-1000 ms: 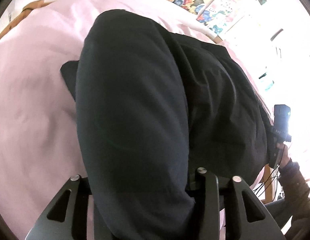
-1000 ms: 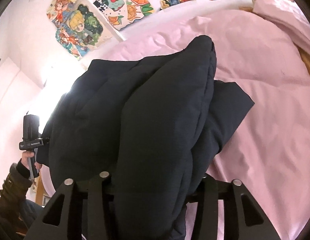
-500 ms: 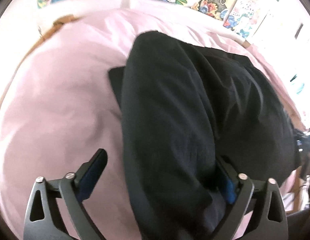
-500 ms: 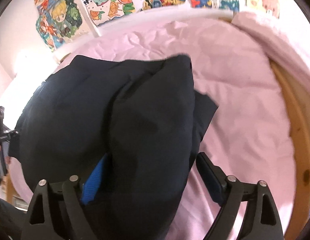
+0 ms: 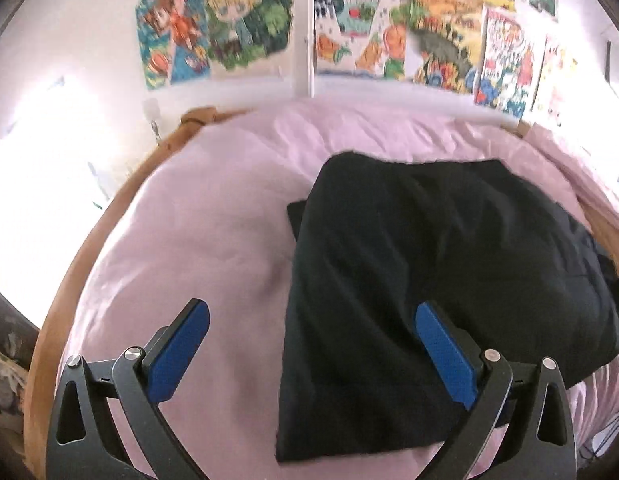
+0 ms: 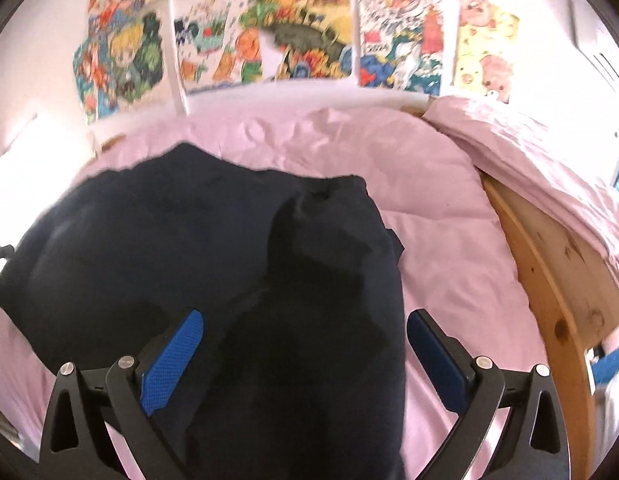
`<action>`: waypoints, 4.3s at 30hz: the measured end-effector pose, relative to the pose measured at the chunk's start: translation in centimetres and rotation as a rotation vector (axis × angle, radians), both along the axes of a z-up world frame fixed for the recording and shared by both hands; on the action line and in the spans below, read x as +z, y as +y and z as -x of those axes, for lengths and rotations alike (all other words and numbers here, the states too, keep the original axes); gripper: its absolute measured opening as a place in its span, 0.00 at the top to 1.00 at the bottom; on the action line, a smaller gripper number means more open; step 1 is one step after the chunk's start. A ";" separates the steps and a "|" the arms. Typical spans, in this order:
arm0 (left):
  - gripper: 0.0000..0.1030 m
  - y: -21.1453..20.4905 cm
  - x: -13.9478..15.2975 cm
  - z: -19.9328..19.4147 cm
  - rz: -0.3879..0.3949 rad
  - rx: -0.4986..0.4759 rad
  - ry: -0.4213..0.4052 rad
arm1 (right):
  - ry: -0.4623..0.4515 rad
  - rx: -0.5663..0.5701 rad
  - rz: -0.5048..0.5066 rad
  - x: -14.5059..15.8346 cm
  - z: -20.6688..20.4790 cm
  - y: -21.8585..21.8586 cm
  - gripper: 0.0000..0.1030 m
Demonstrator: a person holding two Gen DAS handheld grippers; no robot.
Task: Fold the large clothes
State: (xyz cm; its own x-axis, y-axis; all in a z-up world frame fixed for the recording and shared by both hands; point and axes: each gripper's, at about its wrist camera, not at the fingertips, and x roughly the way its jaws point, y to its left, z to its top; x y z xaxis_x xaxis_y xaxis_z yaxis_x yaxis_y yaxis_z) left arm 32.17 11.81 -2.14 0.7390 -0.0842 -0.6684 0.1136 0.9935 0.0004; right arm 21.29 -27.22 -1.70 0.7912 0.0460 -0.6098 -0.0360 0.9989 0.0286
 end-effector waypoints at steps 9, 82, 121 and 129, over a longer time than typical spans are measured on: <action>0.01 -2.4 1.3 8.0 -0.009 -0.045 -0.124 | -0.145 -0.044 -0.073 1.6 4.8 1.9 0.00; 0.01 -7.5 -5.7 23.7 -0.039 0.002 -0.285 | -0.233 -0.005 -0.079 -2.2 20.3 8.6 0.00; 0.01 -6.9 -5.8 23.6 -0.044 -0.002 -0.290 | -0.232 -0.004 -0.077 -2.2 20.3 8.3 0.00; 0.01 -6.7 -5.7 23.5 -0.045 0.003 -0.292 | -0.231 -0.004 -0.077 -2.2 20.3 8.4 0.00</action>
